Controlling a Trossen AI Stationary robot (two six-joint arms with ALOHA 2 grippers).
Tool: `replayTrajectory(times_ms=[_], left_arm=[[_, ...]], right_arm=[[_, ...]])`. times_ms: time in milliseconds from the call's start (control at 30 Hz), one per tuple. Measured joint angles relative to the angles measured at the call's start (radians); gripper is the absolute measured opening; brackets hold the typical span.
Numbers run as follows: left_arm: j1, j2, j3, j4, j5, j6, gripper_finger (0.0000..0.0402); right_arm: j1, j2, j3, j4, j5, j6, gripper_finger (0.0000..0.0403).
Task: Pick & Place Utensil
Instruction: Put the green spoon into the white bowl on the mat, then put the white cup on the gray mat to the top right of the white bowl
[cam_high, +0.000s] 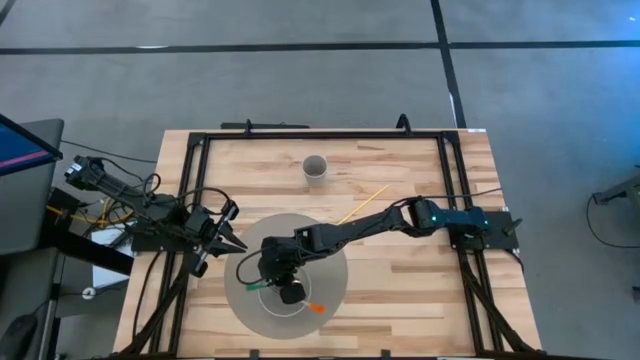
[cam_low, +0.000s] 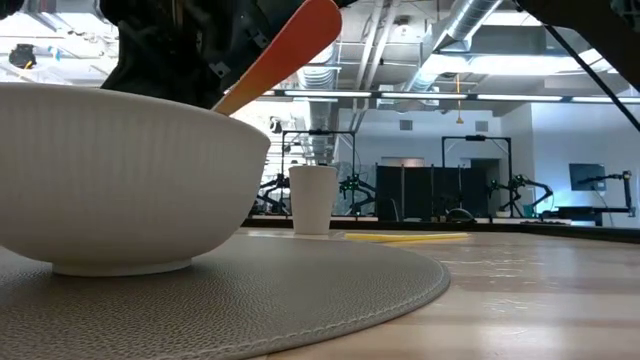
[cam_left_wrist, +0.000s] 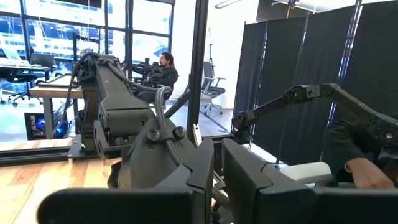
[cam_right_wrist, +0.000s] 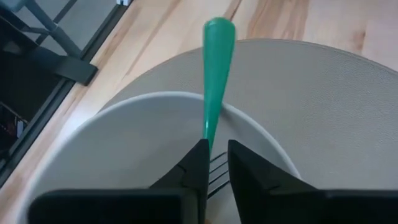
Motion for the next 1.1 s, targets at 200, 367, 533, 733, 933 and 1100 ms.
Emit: replayTrajectory(times_ms=[200,367,533,733,933,1100], left_arm=[[0.000,0.000,0.000,-0.006,0.000,0.000,0.0034],[0.000,0.000,0.000,-0.008,0.000,0.000,0.0034],[0.000,0.000,0.000,-0.008,0.000,0.000,0.0034],[0.000,0.000,0.000,-0.013,0.000,0.000,0.0034],[0.000,0.001,0.000,-0.016,0.000,0.000,0.0034],[0.000,0.001,0.000,-0.016,0.000,-0.003,0.0034]], right_arm=[[0.004,0.000,0.030,-0.016,0.000,0.002,0.0061],[0.009,-0.001,0.090,-0.040,-0.001,0.003,0.0061],[0.009,-0.002,0.183,-0.159,-0.001,0.003,0.0061],[0.010,-0.041,0.235,-0.381,0.000,-0.007,0.0060],[0.017,-0.144,0.235,-0.579,0.029,-0.007,0.0060],[0.031,-0.260,0.235,-0.726,0.218,-0.027,0.0060]])
